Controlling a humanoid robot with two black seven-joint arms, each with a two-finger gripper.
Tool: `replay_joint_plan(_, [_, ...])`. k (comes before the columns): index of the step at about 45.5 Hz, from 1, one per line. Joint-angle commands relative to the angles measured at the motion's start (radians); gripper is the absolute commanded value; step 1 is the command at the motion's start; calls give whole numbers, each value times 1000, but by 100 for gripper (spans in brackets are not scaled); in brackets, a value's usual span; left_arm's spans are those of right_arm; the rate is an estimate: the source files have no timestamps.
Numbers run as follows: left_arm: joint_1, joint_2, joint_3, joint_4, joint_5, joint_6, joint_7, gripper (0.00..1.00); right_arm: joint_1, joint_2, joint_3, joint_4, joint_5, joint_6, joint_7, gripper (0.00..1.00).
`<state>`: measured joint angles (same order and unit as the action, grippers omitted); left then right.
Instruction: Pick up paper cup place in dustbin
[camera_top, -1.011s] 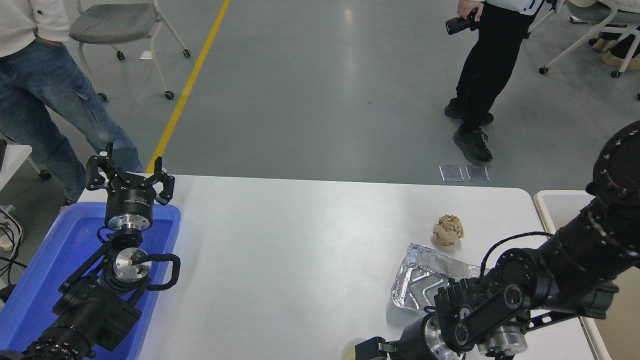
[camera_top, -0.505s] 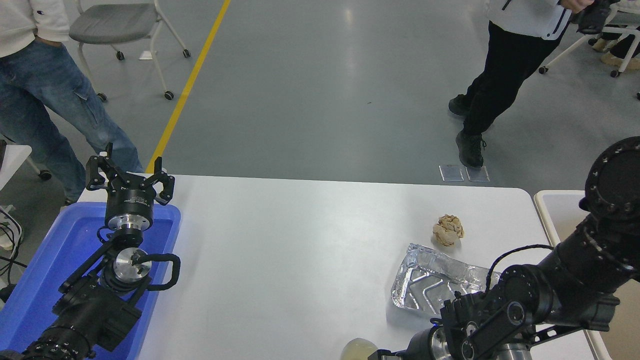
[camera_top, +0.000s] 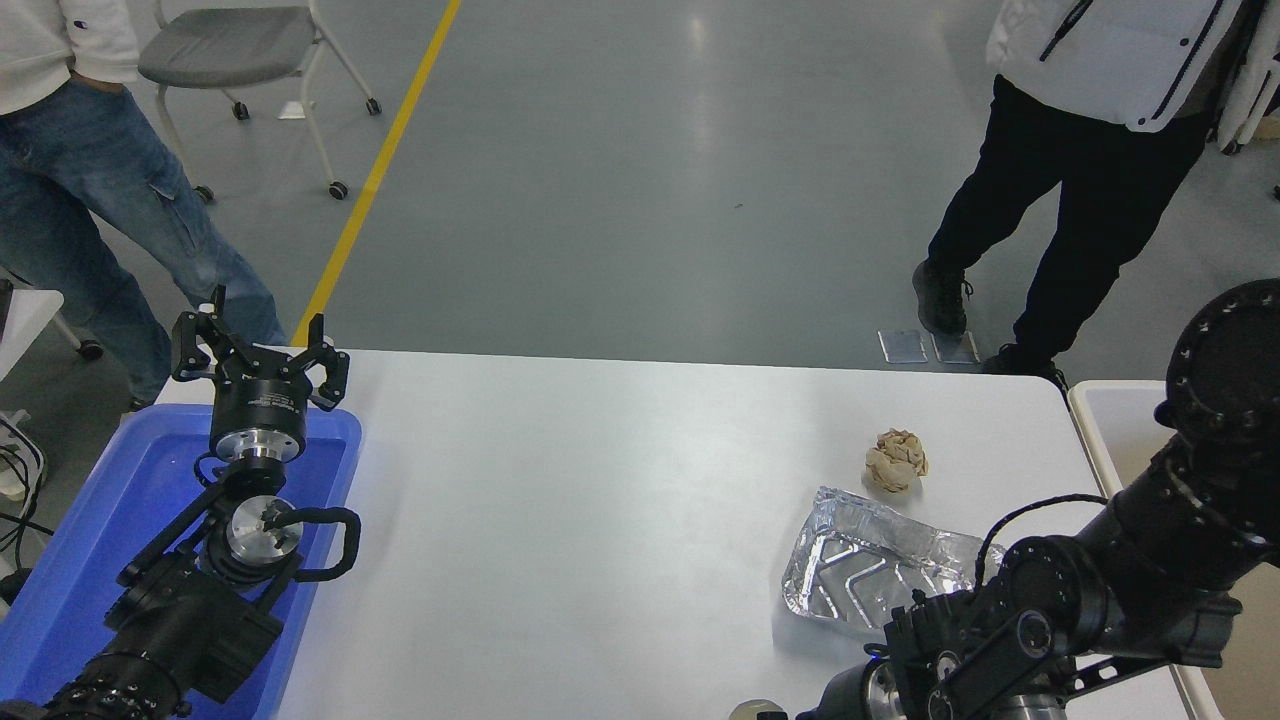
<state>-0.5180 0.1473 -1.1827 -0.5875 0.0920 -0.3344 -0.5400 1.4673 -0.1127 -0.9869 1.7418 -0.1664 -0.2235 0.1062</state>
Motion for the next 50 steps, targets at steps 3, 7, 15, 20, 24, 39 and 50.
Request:
replay_joint_plan(3, [-1, 0, 0, 0, 0, 0, 0, 99, 57, -12, 1, 3, 10, 29, -2, 0])
replay_joint_plan(7, [1, 0, 0, 0, 0, 0, 0, 99, 93, -13, 1, 3, 21, 36, -3, 0])
replay_joint_plan(15, [1, 0, 0, 0, 0, 0, 0, 99, 214, -50, -4, 3, 33, 125, -5, 0])
replay_joint_plan(20, [1, 0, 0, 0, 0, 0, 0, 99, 356, -125, -36, 3, 33, 295, -10, 0])
replay_joint_plan(24, [1, 0, 0, 0, 0, 0, 0, 99, 467, -174, -58, 3, 33, 389, -10, 0])
replay_joint_plan(39, [1, 0, 0, 0, 0, 0, 0, 99, 867, -306, -174, 3, 27, 731, -16, 0])
replay_joint_plan(50, [-1, 0, 0, 0, 0, 0, 0, 99, 1091, -323, -214, 3, 19, 923, -16, 0])
